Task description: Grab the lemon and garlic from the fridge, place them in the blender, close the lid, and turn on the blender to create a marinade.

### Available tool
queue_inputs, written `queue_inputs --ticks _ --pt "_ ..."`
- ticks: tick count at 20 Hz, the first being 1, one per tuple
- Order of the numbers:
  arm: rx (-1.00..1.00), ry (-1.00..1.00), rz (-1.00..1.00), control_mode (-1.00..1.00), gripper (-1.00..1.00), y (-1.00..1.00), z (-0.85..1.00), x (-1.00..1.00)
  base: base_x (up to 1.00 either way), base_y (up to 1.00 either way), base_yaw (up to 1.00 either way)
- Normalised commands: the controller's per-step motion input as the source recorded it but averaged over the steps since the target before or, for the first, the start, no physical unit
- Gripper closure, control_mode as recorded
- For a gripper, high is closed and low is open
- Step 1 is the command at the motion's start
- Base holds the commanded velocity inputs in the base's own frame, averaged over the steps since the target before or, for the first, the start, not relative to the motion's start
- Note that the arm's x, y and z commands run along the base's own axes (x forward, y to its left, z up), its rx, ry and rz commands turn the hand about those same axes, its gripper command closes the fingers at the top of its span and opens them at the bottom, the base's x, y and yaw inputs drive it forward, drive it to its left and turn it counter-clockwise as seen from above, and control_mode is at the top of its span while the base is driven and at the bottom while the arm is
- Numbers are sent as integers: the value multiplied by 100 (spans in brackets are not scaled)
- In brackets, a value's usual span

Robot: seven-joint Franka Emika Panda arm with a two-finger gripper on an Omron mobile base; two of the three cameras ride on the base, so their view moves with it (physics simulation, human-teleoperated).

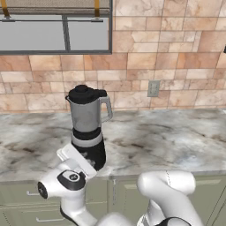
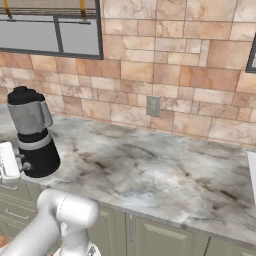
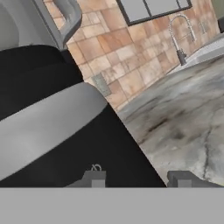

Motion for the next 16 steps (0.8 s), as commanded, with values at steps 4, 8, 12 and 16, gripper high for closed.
queue_inputs --ticks 4,8,12,16 --pt "0 -26 0 -100 -100 0 3 -12 0 0 0" --pt "0 -10 0 -100 -100 2 22 -46 0 0 0" --pt "1 -2 0 -100 -100 0 41 -72 0 0 0" --pt "0 -1 -1 -100 -100 0 48 -71 0 0 0"
